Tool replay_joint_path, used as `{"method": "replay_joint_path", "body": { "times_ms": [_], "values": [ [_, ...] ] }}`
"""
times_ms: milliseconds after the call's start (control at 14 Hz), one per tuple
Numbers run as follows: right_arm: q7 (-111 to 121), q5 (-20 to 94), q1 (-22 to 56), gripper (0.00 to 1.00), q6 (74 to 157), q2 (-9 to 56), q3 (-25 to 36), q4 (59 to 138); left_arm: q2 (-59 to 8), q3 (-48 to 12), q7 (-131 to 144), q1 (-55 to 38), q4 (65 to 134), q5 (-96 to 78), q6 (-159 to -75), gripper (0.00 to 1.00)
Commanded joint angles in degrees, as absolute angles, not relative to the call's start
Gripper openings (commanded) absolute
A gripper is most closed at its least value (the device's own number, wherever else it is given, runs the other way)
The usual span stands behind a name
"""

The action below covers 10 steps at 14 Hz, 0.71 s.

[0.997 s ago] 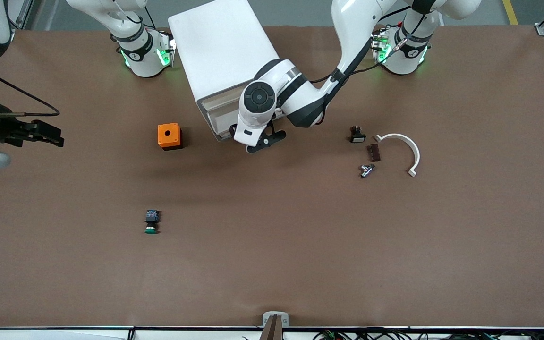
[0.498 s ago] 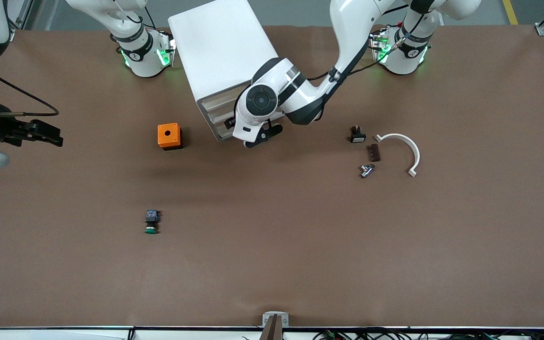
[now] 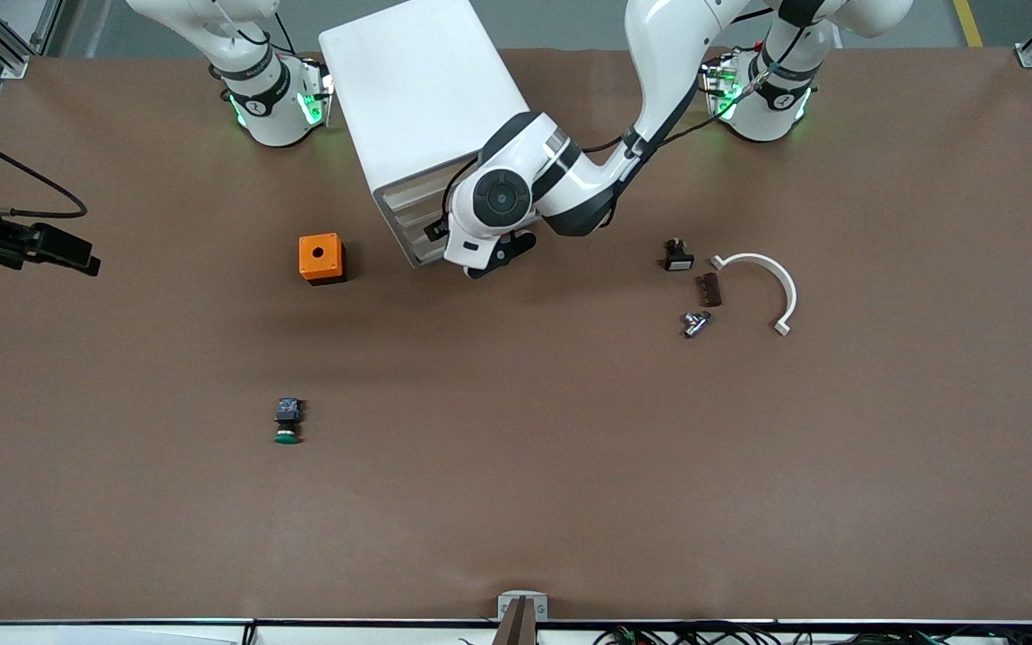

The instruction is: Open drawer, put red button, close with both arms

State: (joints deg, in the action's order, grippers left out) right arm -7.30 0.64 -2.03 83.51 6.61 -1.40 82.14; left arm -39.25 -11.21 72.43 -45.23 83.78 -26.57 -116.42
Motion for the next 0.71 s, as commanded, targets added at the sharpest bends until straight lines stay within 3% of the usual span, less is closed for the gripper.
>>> {"method": "replay_joint_path", "body": {
  "times_ms": [0,641],
  "values": [
    [-9.58,1.23,-1.93,1.0,83.32,4.05,-1.93,84.28,-39.02,-11.6,72.6,-45.62,84.02,-28.12,-116.63,1.0],
    [-10.11,1.23,0.18,1.0,86.48,-0.7,-1.93,90.52,-36.92,-11.34,72.68,-42.9,83.41,-27.69,-116.54,1.0]
  ]
}}
